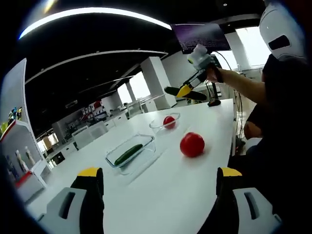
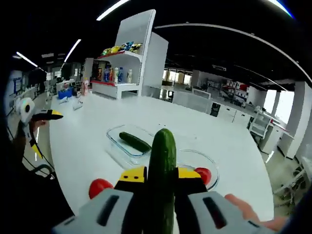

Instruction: Sort the scattered tomatoes and cucumbers on the table and place them into their respective storage containers

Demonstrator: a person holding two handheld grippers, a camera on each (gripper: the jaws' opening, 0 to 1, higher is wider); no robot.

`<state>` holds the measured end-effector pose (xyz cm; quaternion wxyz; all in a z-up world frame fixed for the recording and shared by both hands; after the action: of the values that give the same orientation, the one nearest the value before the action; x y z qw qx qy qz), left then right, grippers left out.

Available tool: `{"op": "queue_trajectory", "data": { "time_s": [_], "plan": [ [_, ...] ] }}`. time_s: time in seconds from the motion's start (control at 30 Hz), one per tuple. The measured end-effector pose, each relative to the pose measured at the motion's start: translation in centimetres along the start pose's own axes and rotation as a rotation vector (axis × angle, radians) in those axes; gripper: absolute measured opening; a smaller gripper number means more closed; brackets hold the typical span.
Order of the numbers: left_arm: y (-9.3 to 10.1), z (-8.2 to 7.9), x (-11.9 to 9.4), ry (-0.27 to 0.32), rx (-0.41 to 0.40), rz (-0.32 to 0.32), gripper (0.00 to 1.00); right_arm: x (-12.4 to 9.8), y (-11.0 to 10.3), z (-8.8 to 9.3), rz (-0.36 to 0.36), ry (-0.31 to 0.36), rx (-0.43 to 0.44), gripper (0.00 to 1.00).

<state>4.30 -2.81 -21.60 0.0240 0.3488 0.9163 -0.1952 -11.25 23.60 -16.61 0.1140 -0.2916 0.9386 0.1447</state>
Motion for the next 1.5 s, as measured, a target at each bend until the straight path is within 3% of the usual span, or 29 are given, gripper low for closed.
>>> {"op": "queue_trajectory", "data": {
  "time_s": [0.17, 0.33, 0.57, 0.7, 0.8, 0.97, 1.07, 1.13, 1.27, 1.33, 1.5],
  "plan": [
    [-0.2, 0.2, -0.1, -0.007, -0.010, -0.004, 0.95, 3.1, -1.1, -1.2, -0.062, -0.037, -0.064, 0.18],
    [-0.4, 0.4, -0.4, -0.028, -0.021, 0.003, 0.95, 5.0, -3.1, -3.7, -0.114, -0.060, -0.255, 0.18],
    [-0.9, 0.3, -0.6, -0.027, -0.033, -0.016, 0.95, 7.1, -4.6, -6.4, -0.143, -0.062, -0.335, 0.18],
    [-1.0, 0.8, -0.5, -0.058, -0.038, -0.024, 0.95, 9.3, -5.0, -6.8, -0.125, -0.104, -0.467, 0.19],
    [-0.9, 1.3, -0.5, -0.072, -0.030, -0.024, 0.95, 10.9, -5.9, -6.2, -0.160, -0.127, -0.510, 0.19],
    [0.1, 1.6, -0.3, -0.055, -0.047, 0.000, 0.95, 14.1, -8.3, -3.6, -0.260, -0.109, -0.617, 0.19],
    [0.3, 2.3, -0.3, -0.085, -0.049, 0.013, 0.95, 16.5, -8.5, -3.1, -0.253, -0.109, -0.691, 0.19],
    [0.2, 2.5, -0.4, -0.100, -0.040, 0.014, 0.95, 18.2, -9.1, -3.0, -0.264, -0.113, -0.684, 0.19],
    [-0.1, 1.9, -0.8, -0.066, -0.071, 0.020, 0.95, 20.8, -11.9, -2.1, -0.429, -0.099, -0.741, 0.19],
    [-0.3, 2.0, -0.9, -0.063, -0.072, 0.014, 0.95, 22.2, -13.0, -0.9, -0.531, -0.084, -0.876, 0.19],
    [-0.2, 2.8, -1.1, -0.074, -0.073, 0.023, 0.95, 23.8, -13.5, 1.1, -0.565, -0.141, -0.914, 0.19]
  ]
}}
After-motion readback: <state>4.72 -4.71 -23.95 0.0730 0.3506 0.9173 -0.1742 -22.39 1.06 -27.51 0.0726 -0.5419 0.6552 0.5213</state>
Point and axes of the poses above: the point that each gripper's makers call its tool centre point, and the gripper's own axes: x roughly forward along the fingers, y roughly to its right, z roughly out of its underside, the point moved 1 cm from there along -x, roughly backward along the fingers, and after that the axes turned 4 degrees about y, right-handed, at the moved point
